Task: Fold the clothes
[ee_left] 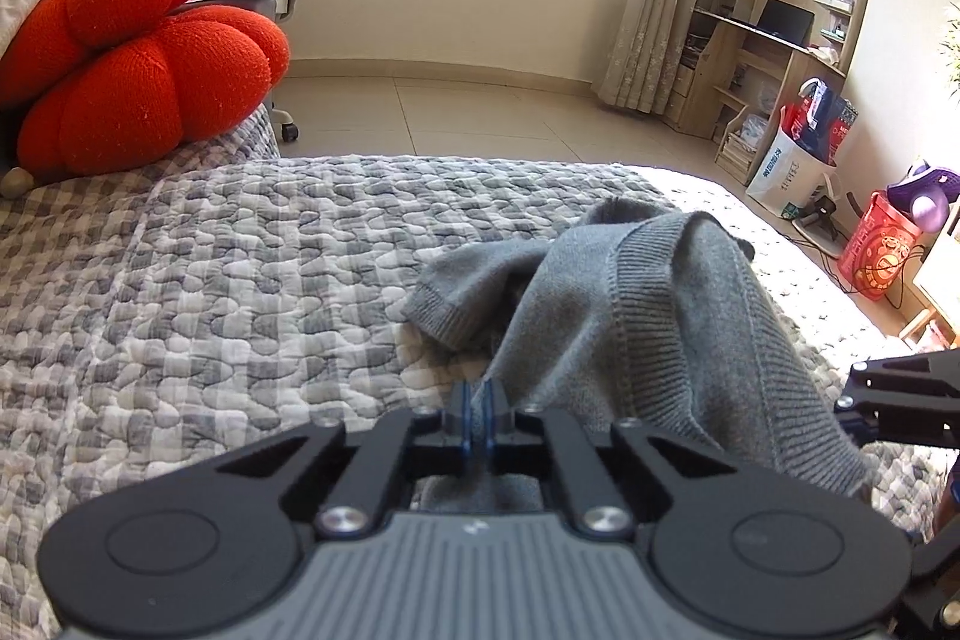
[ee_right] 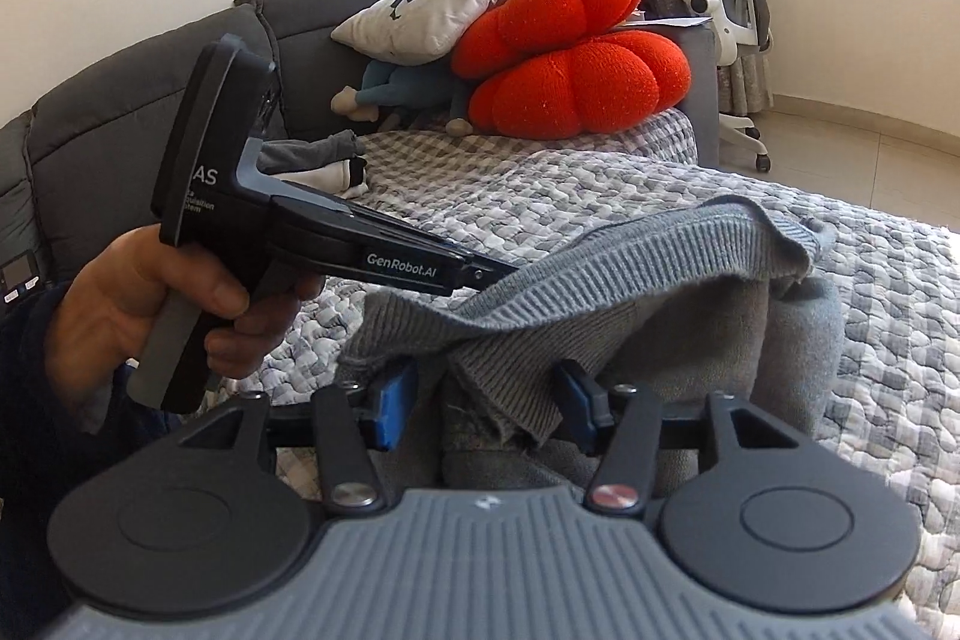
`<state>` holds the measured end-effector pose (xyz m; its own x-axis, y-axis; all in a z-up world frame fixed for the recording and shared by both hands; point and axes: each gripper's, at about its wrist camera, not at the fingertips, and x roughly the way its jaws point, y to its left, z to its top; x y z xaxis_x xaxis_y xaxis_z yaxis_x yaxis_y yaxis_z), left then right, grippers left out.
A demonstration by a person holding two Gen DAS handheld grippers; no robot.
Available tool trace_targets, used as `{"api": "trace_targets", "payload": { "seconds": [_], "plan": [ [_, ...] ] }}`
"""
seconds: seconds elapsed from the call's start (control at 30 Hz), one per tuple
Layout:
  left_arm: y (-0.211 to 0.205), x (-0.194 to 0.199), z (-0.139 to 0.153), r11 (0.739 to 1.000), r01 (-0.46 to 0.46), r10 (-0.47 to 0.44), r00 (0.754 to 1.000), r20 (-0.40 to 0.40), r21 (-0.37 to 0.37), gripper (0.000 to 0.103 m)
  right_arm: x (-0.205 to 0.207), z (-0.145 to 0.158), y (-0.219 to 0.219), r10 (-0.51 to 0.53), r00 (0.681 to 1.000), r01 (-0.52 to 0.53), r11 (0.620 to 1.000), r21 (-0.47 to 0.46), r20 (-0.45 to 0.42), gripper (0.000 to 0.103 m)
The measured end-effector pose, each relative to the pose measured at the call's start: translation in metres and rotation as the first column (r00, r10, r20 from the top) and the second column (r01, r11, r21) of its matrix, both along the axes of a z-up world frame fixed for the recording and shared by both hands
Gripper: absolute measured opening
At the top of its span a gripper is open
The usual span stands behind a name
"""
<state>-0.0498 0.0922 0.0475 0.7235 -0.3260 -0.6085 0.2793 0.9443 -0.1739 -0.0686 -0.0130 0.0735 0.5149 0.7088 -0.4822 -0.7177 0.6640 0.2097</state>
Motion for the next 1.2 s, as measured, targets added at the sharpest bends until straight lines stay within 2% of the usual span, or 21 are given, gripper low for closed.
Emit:
{"api": "trace_targets", "payload": {
  "seconds": [0.07, 0.13, 0.17, 0.2, 0.23, 0.3, 0.43, 0.47, 0.53, 0.57, 0.6, 0.7, 0.77, 0.8, 0.87, 0.93, 0.97, 1.07, 1.17, 1.2],
  "plan": [
    [0.009, 0.001, 0.004, 0.999, -0.010, 0.010, 1.000, 0.008, -0.032, 0.001, -0.003, 0.004, -0.006, 0.004, 1.000, -0.004, 0.999, 0.041, 0.016, 0.057],
    [0.016, 0.001, 0.007, 0.999, -0.028, 0.028, 0.999, 0.019, -0.046, 0.000, -0.007, 0.010, -0.012, 0.007, 0.999, -0.010, 0.996, 0.093, 0.034, 0.064],
    [0.019, 0.001, 0.008, 0.998, -0.042, 0.043, 0.999, 0.020, -0.050, 0.000, -0.008, 0.011, -0.014, 0.009, 0.999, -0.014, 0.994, 0.109, 0.041, 0.072],
    [0.023, 0.002, 0.010, 0.997, -0.059, 0.060, 0.998, 0.022, -0.056, 0.000, -0.009, 0.012, -0.015, 0.013, 0.999, -0.018, 0.993, 0.116, 0.044, 0.079],
    [0.027, 0.003, 0.012, 0.995, -0.076, 0.077, 0.997, 0.025, -0.063, 0.000, -0.010, 0.013, -0.014, 0.020, 0.999, -0.026, 0.993, 0.116, 0.047, 0.081],
    [0.036, 0.005, 0.014, 0.991, -0.109, 0.111, 0.993, 0.030, -0.077, 0.000, -0.013, 0.012, -0.008, 0.043, 0.998, -0.048, 0.994, 0.096, 0.049, 0.087],
    [0.044, 0.008, 0.015, 0.989, -0.120, 0.122, 0.992, 0.012, -0.090, 0.000, -0.018, 0.008, 0.006, 0.079, 0.994, -0.081, 0.996, 0.029, 0.069, 0.089],
    [0.042, 0.008, 0.014, 0.990, -0.111, 0.112, 0.994, 0.007, -0.084, 0.000, -0.018, 0.006, 0.010, 0.074, 0.995, -0.074, 0.997, 0.002, 0.073, 0.093],
    [0.036, 0.009, 0.012, 0.993, -0.091, 0.091, 0.996, -0.005, -0.073, 0.002, -0.016, 0.000, 0.020, 0.033, 0.996, -0.027, 0.997, -0.075, 0.082, 0.093],
    [0.033, 0.009, 0.012, 0.995, -0.076, 0.076, 0.997, -0.008, -0.067, 0.004, -0.013, -0.005, 0.025, -0.003, 0.997, 0.013, 0.993, -0.114, 0.082, 0.090],
    [0.031, 0.009, 0.011, 0.996, -0.064, 0.064, 0.998, -0.009, -0.060, 0.008, -0.010, -0.009, 0.028, -0.028, 0.997, 0.039, 0.989, -0.144, 0.079, 0.067],
    [0.025, 0.008, 0.011, 0.998, -0.050, 0.050, 0.999, -0.001, -0.033, 0.022, -0.004, -0.009, 0.026, -0.086, 0.992, 0.099, 0.982, -0.159, 0.087, 0.024],
    [0.024, 0.008, 0.011, 0.998, -0.051, 0.051, 0.999, 0.003, -0.024, 0.032, -0.005, -0.001, 0.019, -0.145, 0.982, 0.162, 0.976, -0.143, 0.123, 0.020],
    [0.024, 0.008, 0.011, 0.998, -0.052, 0.052, 0.999, 0.001, -0.025, 0.033, -0.007, 0.005, 0.016, -0.190, 0.968, 0.214, 0.965, -0.149, 0.162, 0.019],
    [0.025, 0.009, 0.011, 0.998, -0.053, 0.053, 0.999, -0.007, -0.034, 0.034, -0.012, 0.016, 0.010, -0.286, 0.918, 0.344, 0.920, -0.191, 0.274, 0.018],
    [0.023, 0.009, 0.010, 0.998, -0.050, 0.049, 0.999, -0.012, -0.041, 0.034, -0.014, 0.023, -0.002, -0.391, 0.837, 0.496, 0.837, -0.230, 0.381, 0.018],
    [0.023, 0.009, 0.010, 0.998, -0.047, 0.047, 0.999, -0.011, -0.041, 0.035, -0.013, 0.025, -0.011, -0.438, 0.802, 0.557, 0.795, -0.241, 0.406, 0.018],
    [0.019, 0.006, 0.009, 0.999, -0.025, 0.025, 1.000, -0.003, -0.037, 0.038, -0.006, 0.026, -0.042, -0.554, 0.734, 0.667, 0.698, -0.262, 0.394, 0.018],
    [0.014, 0.005, 0.009, 0.999, 0.000, 0.000, 1.000, 0.001, -0.044, 0.042, -0.007, 0.024, -0.060, -0.600, 0.704, 0.706, 0.648, -0.285, 0.380, 0.018],
    [0.013, 0.005, 0.009, 0.999, 0.007, -0.007, 1.000, 0.002, -0.046, 0.043, -0.011, 0.029, -0.062, -0.608, 0.692, 0.717, 0.644, -0.269, 0.390, 0.018]
  ]
}}
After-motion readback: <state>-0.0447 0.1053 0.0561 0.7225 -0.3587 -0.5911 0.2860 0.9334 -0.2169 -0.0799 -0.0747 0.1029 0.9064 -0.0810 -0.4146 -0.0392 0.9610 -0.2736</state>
